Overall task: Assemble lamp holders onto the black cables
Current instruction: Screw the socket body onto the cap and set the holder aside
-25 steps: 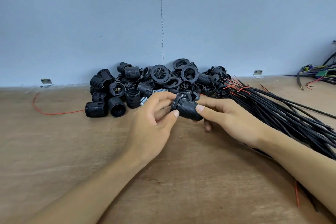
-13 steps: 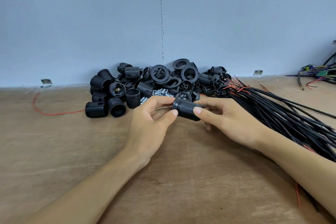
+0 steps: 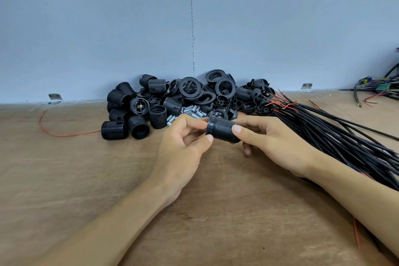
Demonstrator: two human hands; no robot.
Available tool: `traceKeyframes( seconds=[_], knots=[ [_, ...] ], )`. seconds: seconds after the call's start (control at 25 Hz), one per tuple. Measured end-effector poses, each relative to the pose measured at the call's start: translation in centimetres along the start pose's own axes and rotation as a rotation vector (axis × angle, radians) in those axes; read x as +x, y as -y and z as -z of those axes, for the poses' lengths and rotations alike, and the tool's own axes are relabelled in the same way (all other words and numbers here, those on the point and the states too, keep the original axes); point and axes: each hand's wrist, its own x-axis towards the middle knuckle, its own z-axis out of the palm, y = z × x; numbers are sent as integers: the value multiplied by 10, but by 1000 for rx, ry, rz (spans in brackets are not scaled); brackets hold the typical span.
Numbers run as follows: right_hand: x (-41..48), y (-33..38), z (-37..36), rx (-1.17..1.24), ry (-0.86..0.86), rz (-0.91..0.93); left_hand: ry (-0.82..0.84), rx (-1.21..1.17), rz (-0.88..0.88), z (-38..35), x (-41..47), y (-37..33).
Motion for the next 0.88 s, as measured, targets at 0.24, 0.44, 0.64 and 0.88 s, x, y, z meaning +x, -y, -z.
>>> traceKeyframes(
  seconds=[0.24, 0.44, 0.64, 0.88],
  knots=[
    [0, 1, 1, -10, 2, -13, 41, -44, 37, 1, -1, -2],
    [0, 4, 1, 76, 40, -30, -35, -127, 21, 0, 1, -9],
    [-1, 4, 0, 106, 40, -51, -28, -143, 6, 0, 1, -7],
    [-1, 3, 0, 120, 27, -42, 14, 14, -63, -1, -2, -7]
  ],
)
